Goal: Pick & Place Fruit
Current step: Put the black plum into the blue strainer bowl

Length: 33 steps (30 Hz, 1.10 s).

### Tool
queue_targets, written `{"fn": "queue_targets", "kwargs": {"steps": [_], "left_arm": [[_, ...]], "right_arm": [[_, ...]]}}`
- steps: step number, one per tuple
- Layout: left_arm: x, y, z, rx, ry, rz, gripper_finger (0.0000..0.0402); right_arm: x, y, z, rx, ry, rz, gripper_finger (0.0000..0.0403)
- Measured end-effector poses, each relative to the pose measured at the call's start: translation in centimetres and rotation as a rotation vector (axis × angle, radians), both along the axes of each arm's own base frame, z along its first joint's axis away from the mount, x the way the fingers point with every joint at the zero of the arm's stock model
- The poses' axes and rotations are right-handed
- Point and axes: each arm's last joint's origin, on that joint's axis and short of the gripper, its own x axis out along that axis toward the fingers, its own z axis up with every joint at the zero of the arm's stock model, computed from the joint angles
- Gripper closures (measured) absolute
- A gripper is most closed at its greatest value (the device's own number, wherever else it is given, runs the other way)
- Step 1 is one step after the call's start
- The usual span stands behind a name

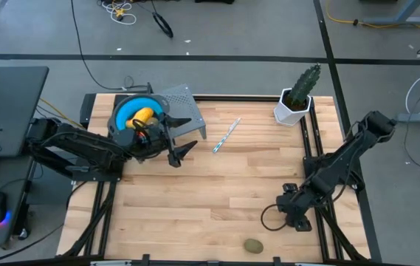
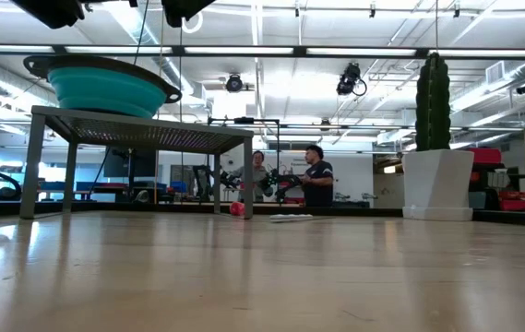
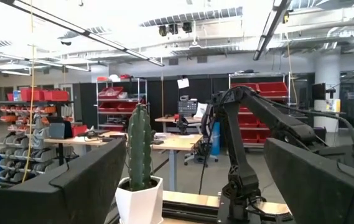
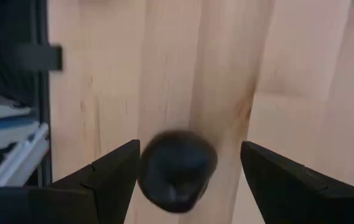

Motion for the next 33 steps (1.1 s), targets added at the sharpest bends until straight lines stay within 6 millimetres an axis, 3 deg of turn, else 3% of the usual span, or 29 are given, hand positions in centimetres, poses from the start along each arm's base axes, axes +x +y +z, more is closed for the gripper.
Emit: {"fn": "queue_targets", "kwargs": {"steps": [7,21,33], "left_arm": [[-0.1,0.0,0.3,0.04,-0.013,0.031,0.0013],[-0.2,0.1,0.3,0.045,-0.022,0.043,0.0013],[-0.2,0.1,0.3,0.045,-0.021,0.043,0.0013]], "right_arm": [[0.0,0.8,-0.8,0.021,0.063,-0.02,0.011],[-0.4,1.2,-0.9,0.03,0.103,-0.073,0.005],[-0.6,2.3,-3.0,-0.066,0.147,-0.026,0.0047]]}}
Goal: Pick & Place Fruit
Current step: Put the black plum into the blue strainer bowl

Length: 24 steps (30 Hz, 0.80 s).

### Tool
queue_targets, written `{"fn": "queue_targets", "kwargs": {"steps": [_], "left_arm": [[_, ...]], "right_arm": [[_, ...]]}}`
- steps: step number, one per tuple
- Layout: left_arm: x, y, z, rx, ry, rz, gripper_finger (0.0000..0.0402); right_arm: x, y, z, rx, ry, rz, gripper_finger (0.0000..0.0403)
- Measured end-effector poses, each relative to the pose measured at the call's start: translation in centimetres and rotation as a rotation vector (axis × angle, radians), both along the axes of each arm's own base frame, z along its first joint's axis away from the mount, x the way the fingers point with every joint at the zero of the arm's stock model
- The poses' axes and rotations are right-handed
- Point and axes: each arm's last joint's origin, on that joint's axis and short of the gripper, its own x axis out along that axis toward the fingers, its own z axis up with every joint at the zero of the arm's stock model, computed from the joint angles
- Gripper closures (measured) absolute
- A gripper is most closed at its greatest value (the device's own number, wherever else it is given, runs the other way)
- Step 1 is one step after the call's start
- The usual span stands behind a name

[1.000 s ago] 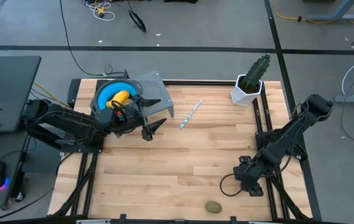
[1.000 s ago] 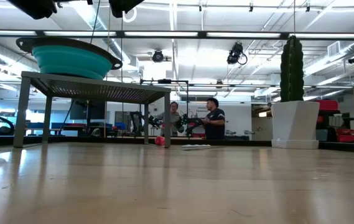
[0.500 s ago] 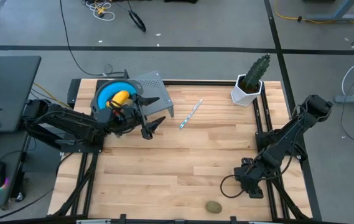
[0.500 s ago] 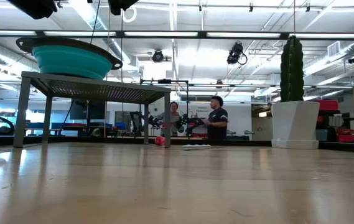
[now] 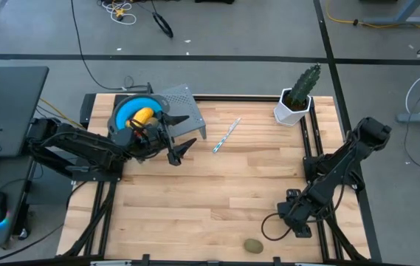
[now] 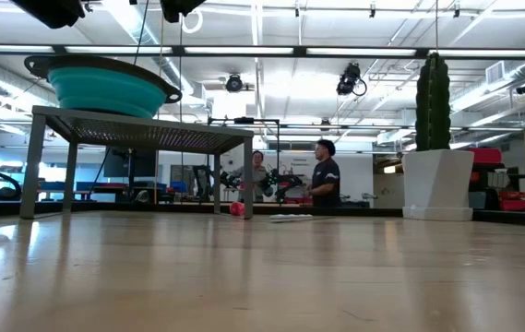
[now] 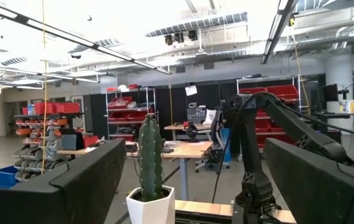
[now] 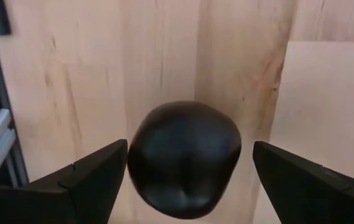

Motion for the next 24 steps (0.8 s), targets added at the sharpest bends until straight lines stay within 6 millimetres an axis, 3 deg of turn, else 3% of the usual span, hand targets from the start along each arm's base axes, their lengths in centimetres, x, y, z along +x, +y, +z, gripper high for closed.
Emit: {"fn": "queue_targets", "kwargs": {"steps": [7,18,24], "left_arm": [[0.0,0.01,-0.01,0.006,0.003,0.007,0.0013],[0.05,0.01,-0.12,-0.017,0.008,-0.003,0.0013],[0.05,0.01,-0.13,-0.017,0.009,-0.003,0.0013]], "right_arm": [[0.01,-0.01,-0.25,-0.014,0.005,0.02,0.0053],[-0.03,0.02,-0.24,-0.002,0.018,0.028,0.0119],[0.3,0.5,-0.08,0.065,0.001,0.033,0.0133]]}}
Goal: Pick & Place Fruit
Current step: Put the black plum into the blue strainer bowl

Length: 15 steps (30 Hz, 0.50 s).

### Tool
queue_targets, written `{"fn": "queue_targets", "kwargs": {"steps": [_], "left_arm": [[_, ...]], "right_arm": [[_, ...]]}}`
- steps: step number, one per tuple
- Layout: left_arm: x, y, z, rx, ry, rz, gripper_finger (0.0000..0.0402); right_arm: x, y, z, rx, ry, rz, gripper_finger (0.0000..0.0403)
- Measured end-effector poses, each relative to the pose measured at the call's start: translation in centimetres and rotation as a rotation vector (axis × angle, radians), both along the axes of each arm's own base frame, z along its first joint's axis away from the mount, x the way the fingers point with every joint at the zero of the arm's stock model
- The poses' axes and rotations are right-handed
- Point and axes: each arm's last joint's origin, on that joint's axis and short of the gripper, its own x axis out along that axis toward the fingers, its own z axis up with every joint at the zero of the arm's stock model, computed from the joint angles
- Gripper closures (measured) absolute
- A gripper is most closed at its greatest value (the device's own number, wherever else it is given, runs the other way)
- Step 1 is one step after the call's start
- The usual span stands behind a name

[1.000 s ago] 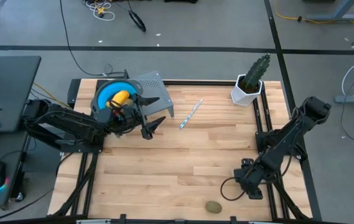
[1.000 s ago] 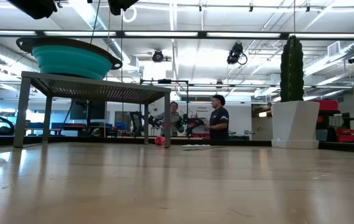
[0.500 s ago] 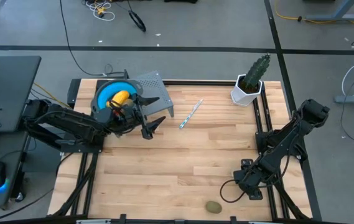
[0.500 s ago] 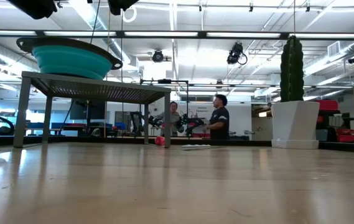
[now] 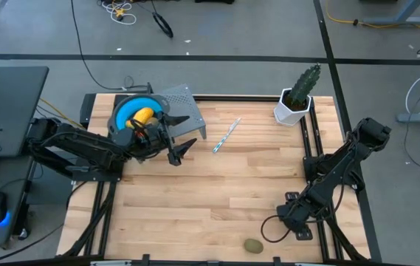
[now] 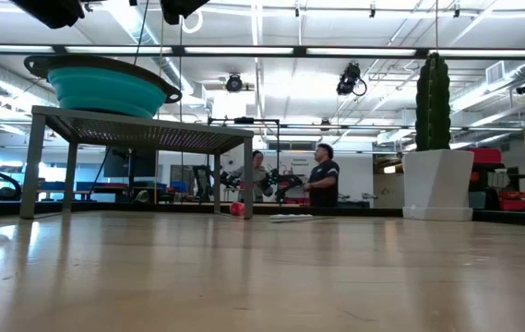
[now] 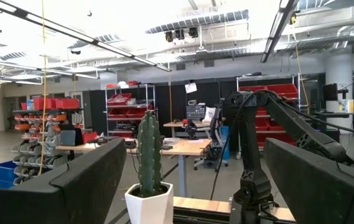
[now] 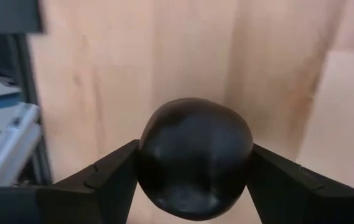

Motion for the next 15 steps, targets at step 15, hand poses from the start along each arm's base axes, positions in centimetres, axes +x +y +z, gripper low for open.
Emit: {"fn": "queue_targets", "kwargs": {"steps": [15], "left_arm": [[0.0,0.0,0.0,0.0,0.0,0.0,0.0013]], "right_arm": [[1.4,-0.9,0.0,-0.035,-0.082,-0.07,0.0147]]}}
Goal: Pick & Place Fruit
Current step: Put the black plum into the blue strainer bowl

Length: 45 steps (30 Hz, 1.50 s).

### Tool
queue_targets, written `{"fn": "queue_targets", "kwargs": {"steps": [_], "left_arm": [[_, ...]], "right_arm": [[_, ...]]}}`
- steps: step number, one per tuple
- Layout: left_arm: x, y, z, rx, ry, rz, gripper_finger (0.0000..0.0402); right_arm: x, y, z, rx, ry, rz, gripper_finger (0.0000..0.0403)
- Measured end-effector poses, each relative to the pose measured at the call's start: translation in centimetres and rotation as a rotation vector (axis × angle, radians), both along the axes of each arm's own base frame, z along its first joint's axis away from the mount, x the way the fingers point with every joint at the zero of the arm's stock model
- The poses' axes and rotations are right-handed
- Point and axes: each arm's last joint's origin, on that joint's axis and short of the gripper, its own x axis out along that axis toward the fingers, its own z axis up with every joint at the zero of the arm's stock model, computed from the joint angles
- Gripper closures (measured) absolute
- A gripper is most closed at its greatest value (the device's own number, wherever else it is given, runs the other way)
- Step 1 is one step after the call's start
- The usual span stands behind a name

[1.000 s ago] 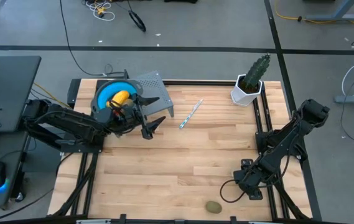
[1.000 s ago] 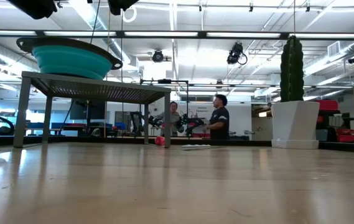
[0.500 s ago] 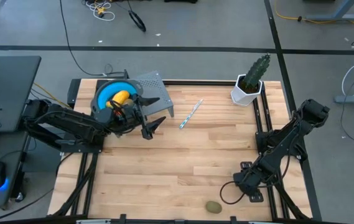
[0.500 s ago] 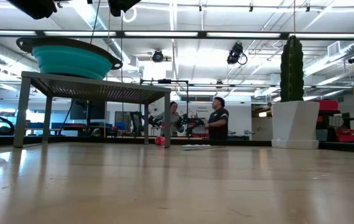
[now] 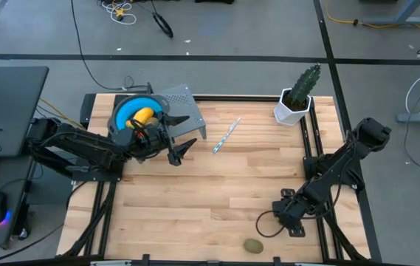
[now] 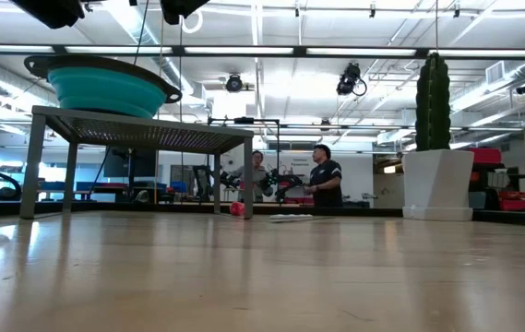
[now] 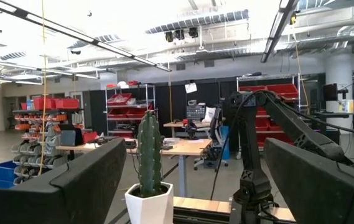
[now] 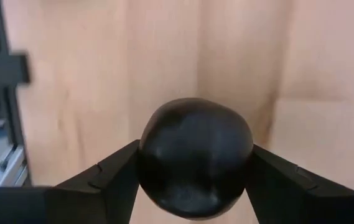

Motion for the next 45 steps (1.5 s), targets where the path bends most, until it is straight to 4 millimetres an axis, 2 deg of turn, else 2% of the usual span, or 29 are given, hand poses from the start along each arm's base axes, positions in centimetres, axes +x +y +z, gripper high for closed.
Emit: {"fn": "queue_targets", "kwargs": {"steps": [3,7,12,19,23,27,32,36,40,45], "left_arm": [[0.0,0.0,0.0,0.014,0.005,0.002,0.0013],[0.0,-0.1,0.0,0.072,0.016,-0.021,0.0013],[0.1,-0.8,0.0,0.16,0.036,-0.052,0.0013],[0.8,-2.3,-0.8,0.336,0.1,-0.027,0.0013],[3.0,-3.3,-0.8,0.453,0.165,0.032,0.0013],[6.5,-4.4,-1.6,0.61,0.258,0.069,0.0013],[11.3,-5.8,-2.9,0.814,0.388,0.121,0.0013],[14.2,-6.7,-3.0,0.88,0.412,0.179,0.0013],[16.5,-7.5,-3.7,0.947,0.433,0.197,0.0013],[18.1,-8.0,-4.5,1.013,0.457,0.22,0.0013]], "right_arm": [[0.8,-0.7,0.2,-0.034,-0.037,-0.043,0.0149],[2.5,-1.7,1.8,-0.086,-0.177,-0.075,0.0149],[4.8,-3.0,5.2,-0.2,-0.417,-0.123,0.0149],[6.5,-5.0,10.0,-0.454,-0.769,-0.218,0.015],[6.9,-6.0,11.8,-0.546,-0.915,-0.297,0.015],[6.6,-6.6,13.0,-0.543,-0.971,-0.345,0.015],[5.0,-7.4,14.9,-0.495,-1.034,-0.381,0.015],[3.2,-8.4,16.8,-0.435,-1.105,-0.422,0.015],[2.1,-8.9,17.8,-0.362,-1.138,-0.414,0.015],[2.2,-8.6,17.7,-0.307,-1.122,-0.371,0.0148]]}}
